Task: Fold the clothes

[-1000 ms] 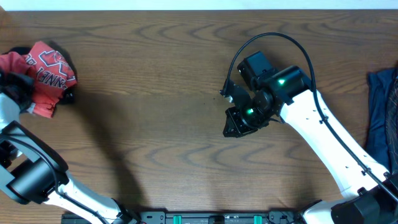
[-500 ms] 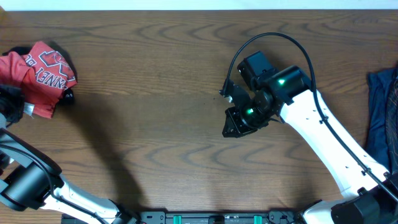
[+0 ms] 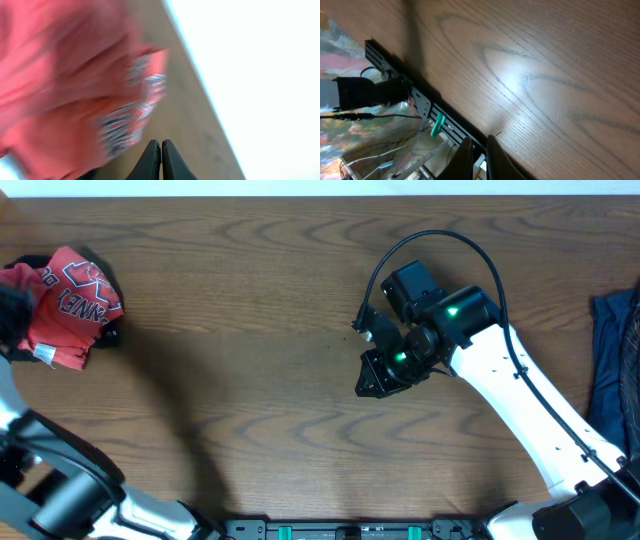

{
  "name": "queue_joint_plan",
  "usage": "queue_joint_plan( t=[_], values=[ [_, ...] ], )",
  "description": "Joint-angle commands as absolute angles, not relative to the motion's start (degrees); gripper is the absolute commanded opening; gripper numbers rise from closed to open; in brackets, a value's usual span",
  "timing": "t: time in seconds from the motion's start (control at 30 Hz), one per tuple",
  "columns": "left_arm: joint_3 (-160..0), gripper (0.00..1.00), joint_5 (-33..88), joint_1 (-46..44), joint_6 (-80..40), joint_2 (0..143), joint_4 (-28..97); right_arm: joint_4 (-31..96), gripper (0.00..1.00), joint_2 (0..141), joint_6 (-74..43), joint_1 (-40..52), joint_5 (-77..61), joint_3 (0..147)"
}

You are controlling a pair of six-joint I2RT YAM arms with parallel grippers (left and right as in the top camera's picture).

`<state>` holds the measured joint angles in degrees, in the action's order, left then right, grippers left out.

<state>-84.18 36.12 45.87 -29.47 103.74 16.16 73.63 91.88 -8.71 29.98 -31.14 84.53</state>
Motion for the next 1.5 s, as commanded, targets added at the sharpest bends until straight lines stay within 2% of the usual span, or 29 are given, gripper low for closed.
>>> queue_joint_plan(
  t=[0.0, 0.17, 0.57, 1.1, 1.43, 1.47],
  values=[
    [-84.8, 0.06, 37.5, 44.9, -28.1, 102.0, 13.8, 73.5, 0.08, 92.0, -8.5, 30.4, -32.0, 84.7],
    [-84.8, 0.06, 39.8, 44.4, -28.8, 107.1, 11.0, 74.8, 0.03, 92.0, -8.5, 30.4, -34.0, 84.7],
    [-84.8, 0.10, 44.6, 45.5, -30.4, 121.5, 3.3, 78.0, 0.01, 92.0, -8.5, 30.5, -41.6, 84.7],
    [-84.8, 0.12, 57.9, 59.9, -36.3, 132.9, 0.6, 78.5, 0.01, 92.0, -10.3, 30.5, -45.3, 84.7],
    [-89.2, 0.09, 62.8, 56.6, -38.8, 132.9, 0.3, 78.4, 0.01, 92.0, -10.7, 30.5, -45.2, 84.7],
    [-89.7, 0.13, 63.3, 56.0, -39.1, 132.9, 0.3, 78.2, 0.01, 92.0, -10.7, 30.4, -45.2, 84.7]
  ],
)
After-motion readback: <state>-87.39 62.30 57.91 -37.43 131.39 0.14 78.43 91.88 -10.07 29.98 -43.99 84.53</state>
